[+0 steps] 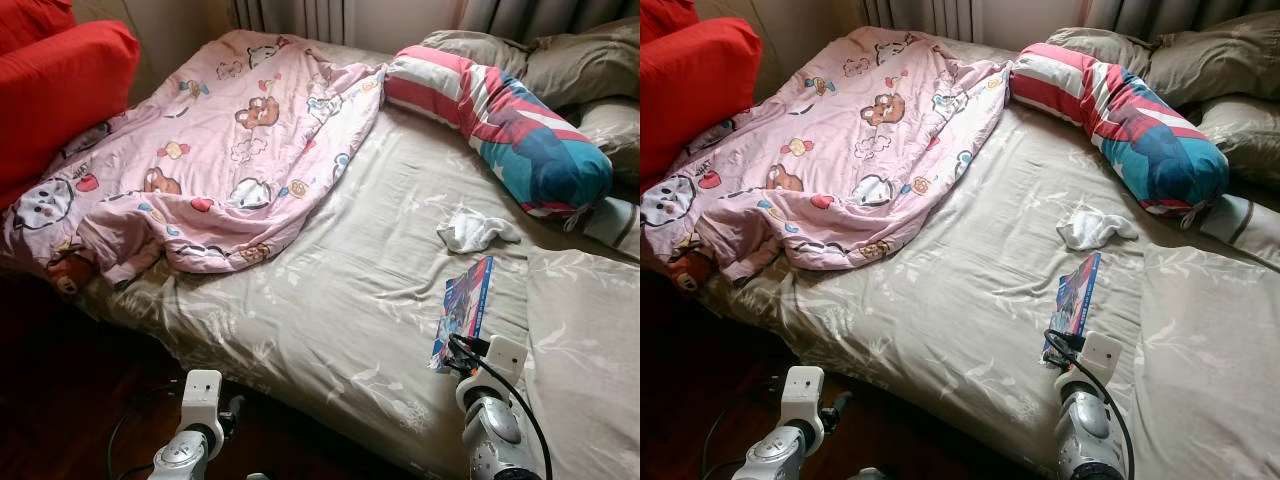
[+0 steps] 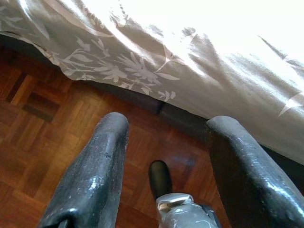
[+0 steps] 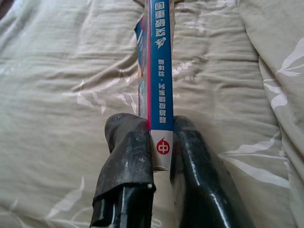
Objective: Clean up the room
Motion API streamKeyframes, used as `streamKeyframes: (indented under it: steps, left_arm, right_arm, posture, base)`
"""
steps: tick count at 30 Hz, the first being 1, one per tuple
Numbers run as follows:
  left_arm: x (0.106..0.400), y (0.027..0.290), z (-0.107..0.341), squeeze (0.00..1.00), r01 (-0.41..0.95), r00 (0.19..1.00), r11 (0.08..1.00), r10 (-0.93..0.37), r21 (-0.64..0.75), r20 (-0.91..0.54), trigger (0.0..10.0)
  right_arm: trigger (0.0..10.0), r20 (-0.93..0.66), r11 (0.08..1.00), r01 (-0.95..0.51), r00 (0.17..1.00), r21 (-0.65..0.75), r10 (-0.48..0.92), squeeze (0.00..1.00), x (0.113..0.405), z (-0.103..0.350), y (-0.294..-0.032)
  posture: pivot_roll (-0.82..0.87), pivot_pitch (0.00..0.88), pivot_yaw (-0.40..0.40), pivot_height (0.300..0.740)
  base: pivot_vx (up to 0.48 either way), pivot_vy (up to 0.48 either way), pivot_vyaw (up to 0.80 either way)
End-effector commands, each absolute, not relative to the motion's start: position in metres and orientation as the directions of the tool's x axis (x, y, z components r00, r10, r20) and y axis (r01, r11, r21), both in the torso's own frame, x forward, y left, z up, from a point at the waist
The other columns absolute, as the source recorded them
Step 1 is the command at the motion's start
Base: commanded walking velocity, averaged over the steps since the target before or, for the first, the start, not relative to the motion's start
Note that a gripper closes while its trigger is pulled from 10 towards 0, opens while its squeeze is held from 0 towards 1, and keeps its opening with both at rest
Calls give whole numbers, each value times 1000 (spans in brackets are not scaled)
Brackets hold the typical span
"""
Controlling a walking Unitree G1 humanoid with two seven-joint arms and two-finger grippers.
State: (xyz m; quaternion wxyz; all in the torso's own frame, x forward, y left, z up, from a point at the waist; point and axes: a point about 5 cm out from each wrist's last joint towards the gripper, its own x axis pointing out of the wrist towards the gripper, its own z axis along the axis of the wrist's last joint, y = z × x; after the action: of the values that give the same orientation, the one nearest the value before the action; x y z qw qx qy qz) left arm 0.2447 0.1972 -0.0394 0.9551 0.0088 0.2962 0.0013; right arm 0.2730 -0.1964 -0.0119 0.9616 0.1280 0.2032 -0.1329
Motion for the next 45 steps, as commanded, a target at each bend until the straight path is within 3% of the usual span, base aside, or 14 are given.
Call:
streamKeyframes:
  steps: [1,33,45]
  left_arm:
    - [236,200,-46,0,-4,797,1000,12,15,-604,10000]
    - [236,202,-46,0,-4,795,1000,15,18,-607,10000]
    - [239,197,-45,0,2,803,1000,7,16,-595,10000]
  right_arm:
    - [10000,-425,941,291,884,175,-194,0,276,-10,-196]
    - [10000,-465,949,276,867,150,-178,0,280,-11,-192]
    - [10000,-417,938,296,887,182,-199,0,282,-6,-194]
  posture:
    - [-55,188,52,711]
    - [-47,182,59,691]
    - [-46,181,60,627]
  base:
    - [0,0,0]
    - [0,0,0]
    - [0,0,0]
